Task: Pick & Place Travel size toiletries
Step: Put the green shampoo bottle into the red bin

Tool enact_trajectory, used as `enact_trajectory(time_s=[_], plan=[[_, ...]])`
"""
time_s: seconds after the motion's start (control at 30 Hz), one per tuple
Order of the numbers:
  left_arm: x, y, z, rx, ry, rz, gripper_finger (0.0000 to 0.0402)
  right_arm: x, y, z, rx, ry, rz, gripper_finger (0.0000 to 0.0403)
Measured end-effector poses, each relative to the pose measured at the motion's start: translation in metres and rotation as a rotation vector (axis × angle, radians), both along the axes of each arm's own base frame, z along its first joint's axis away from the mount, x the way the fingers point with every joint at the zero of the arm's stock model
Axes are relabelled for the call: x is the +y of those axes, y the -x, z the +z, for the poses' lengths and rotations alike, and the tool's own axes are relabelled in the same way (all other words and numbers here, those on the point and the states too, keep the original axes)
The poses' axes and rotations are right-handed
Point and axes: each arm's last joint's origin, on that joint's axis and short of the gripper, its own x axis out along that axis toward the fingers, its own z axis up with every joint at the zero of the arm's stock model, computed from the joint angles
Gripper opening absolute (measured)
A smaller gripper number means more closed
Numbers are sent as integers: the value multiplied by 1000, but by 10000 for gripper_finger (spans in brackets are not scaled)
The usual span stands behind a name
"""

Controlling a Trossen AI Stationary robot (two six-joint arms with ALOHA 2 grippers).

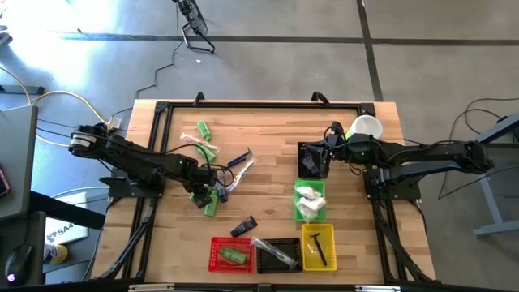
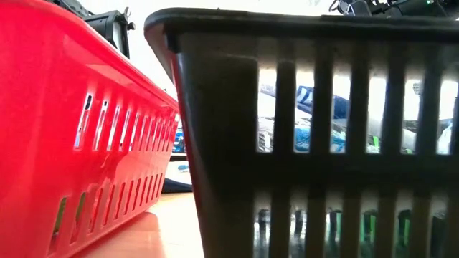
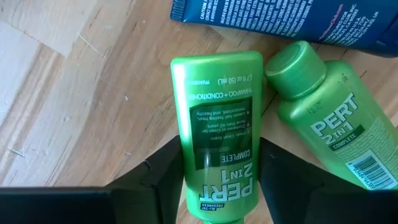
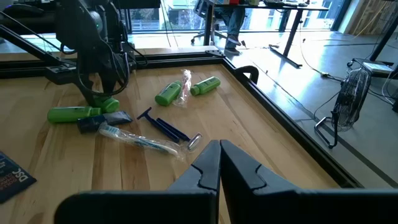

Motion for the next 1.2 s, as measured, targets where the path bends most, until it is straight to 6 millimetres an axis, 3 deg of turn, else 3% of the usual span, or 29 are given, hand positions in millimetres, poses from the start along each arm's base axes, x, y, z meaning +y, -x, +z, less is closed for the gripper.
enact_trajectory(time_s=[0.2,0.57,0.83,1.2], plan=[[0,0,0,-3,-7,-17,192,0,0,0,0,0,0,2],[-1,-9,14,-8,-30,-111,174,0,0,0,0,0,0,2],[-2,-24,52,-20,-51,-224,173,0,0,0,0,0,1,2],[-7,-48,127,-186,-15,-334,173,0,0,0,1,0,0,2]])
